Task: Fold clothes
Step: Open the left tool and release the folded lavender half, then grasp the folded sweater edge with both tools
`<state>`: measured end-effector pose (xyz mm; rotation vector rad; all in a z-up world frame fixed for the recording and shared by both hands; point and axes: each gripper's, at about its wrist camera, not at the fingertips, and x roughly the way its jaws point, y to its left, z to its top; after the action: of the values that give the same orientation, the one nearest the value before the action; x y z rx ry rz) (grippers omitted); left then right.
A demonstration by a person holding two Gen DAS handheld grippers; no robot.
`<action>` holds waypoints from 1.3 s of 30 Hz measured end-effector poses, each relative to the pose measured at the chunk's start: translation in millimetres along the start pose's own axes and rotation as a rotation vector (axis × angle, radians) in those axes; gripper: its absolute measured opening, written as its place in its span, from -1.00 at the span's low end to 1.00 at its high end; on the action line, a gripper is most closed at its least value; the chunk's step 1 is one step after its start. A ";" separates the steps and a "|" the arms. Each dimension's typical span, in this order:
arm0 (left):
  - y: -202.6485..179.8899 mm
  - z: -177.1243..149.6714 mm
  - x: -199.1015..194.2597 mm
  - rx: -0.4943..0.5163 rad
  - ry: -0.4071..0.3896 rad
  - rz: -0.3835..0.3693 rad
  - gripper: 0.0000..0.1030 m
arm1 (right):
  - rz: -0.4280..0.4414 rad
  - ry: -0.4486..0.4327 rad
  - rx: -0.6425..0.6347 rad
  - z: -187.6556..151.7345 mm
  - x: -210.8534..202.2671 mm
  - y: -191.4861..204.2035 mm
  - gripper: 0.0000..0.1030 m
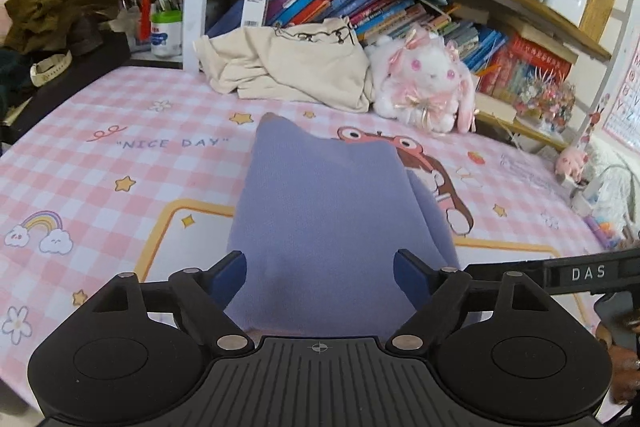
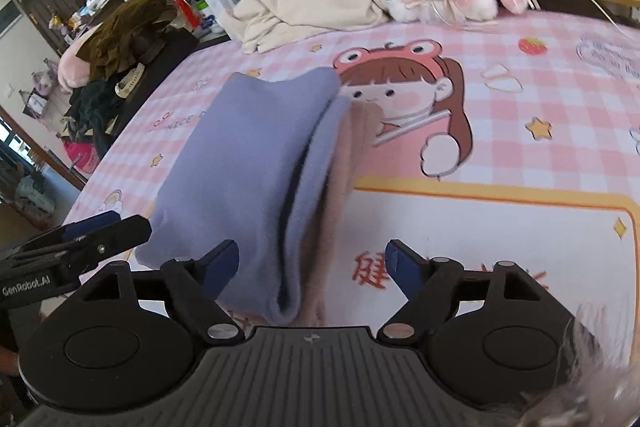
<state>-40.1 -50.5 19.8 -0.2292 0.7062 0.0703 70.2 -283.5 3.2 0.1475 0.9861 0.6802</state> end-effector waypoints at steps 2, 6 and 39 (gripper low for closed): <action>-6.2 -3.5 0.3 0.004 0.012 0.009 0.67 | -0.005 0.016 -0.003 -2.5 -0.3 -2.6 0.63; -18.5 -10.5 0.9 0.013 0.035 0.026 0.68 | 0.005 0.043 -0.032 -8.4 -2.7 -5.5 0.63; 40.4 23.4 32.5 -0.044 0.161 -0.092 0.86 | 0.037 0.016 0.280 -2.3 10.7 -8.0 0.65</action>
<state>-6.3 -6.2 8.4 -0.3114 0.8538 -0.0206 76.0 -283.8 -9.0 0.4070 1.0933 0.5755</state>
